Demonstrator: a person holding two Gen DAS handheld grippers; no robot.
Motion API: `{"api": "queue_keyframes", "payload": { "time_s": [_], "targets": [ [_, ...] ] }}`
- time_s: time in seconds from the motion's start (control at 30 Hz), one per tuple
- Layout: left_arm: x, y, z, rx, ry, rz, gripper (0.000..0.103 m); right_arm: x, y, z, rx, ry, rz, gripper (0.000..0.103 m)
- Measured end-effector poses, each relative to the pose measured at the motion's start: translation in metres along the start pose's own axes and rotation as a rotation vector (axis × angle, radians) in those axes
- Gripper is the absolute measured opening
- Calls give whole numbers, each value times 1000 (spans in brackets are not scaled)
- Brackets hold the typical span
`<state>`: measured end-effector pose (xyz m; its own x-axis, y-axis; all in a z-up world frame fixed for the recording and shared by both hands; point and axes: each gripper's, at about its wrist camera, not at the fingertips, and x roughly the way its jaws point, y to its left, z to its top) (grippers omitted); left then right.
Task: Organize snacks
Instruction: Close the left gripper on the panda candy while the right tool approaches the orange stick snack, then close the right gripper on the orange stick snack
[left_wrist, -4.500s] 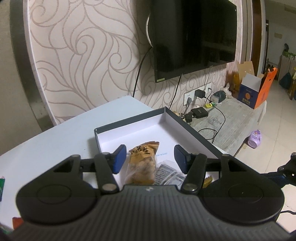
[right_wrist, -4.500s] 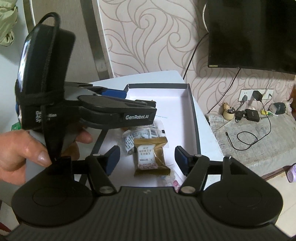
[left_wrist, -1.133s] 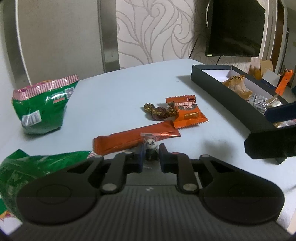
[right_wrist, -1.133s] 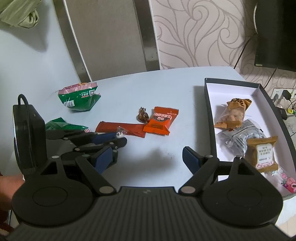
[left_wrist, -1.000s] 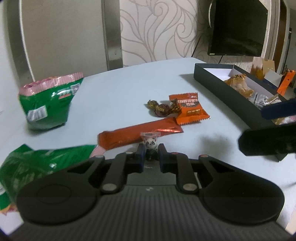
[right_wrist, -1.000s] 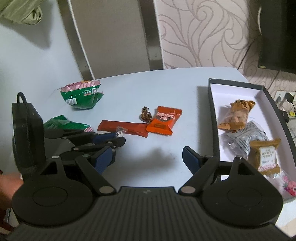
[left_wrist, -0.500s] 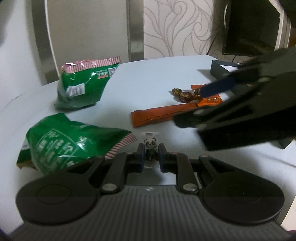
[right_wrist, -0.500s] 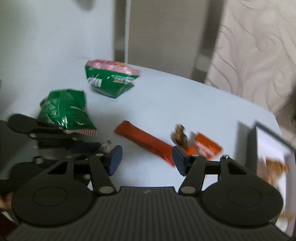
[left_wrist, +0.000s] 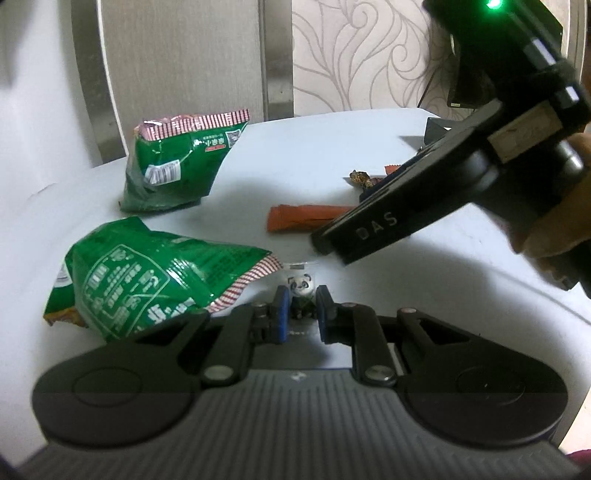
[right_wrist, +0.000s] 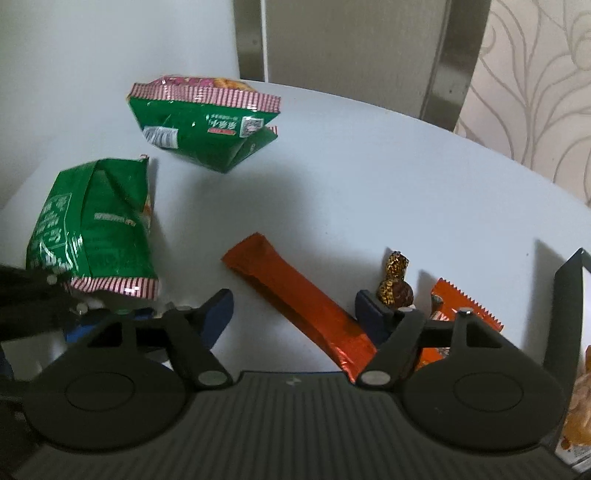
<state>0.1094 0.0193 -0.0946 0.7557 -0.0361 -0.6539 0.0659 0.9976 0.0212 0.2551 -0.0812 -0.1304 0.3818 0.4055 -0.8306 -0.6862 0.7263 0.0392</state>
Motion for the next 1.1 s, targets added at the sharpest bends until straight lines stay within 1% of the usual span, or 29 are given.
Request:
{"api": "queue_keyframes", "payload": {
  "time_s": [0.03,0.07,0.1,0.13,0.2,0.3,0.5,0.57,0.6,0.63,0.7,0.77,0.83,0.93,0.97,1.0,1.1],
  "targets": [
    [-1,0,-1,6,0,-2,19,-3,2,-2,8,-3,-6,53],
    [-1,1,-1,12,2,-5,19,-6,5,-6,10,-7,-12,46],
    [-1,1,-1,18,3,-8,19,-9,9,-10,8,-10,-20,34],
    [-1,1,-1,24,3,-11,19,-13,11,-15,9,-14,-26,29],
    [-1,1,-1,37,2,-16,19,-20,15,-26,26,-20,-46,28],
    [1,0,0,56,-3,-27,20,-37,14,-50,79,-20,-65,27],
    [7,-5,3,90,-19,-51,19,-85,27,-109,207,-12,-122,27],
    [9,-8,5,101,-20,-56,19,-91,30,-117,229,-21,-143,28],
    [10,-8,6,106,-20,-59,19,-93,30,-119,249,-31,-143,34],
    [9,-8,5,109,-20,-62,19,-94,29,-119,260,-34,-137,48],
    [10,-8,6,111,-21,-69,19,-91,35,-116,244,-25,-171,61],
    [11,-8,7,110,-15,-72,19,-87,38,-114,217,-29,-177,62],
    [12,-8,9,111,-13,-76,19,-81,35,-109,240,-30,-180,62],
    [15,-10,10,120,-15,-78,19,-76,34,-102,233,-26,-180,61],
    [16,-11,11,119,-14,-78,20,-76,34,-102,234,-27,-181,60],
    [17,-11,11,115,-14,-79,20,-76,34,-102,235,-27,-184,56],
    [18,-14,12,113,-17,-78,26,-79,34,-101,250,-20,-196,47]
  ]
}}
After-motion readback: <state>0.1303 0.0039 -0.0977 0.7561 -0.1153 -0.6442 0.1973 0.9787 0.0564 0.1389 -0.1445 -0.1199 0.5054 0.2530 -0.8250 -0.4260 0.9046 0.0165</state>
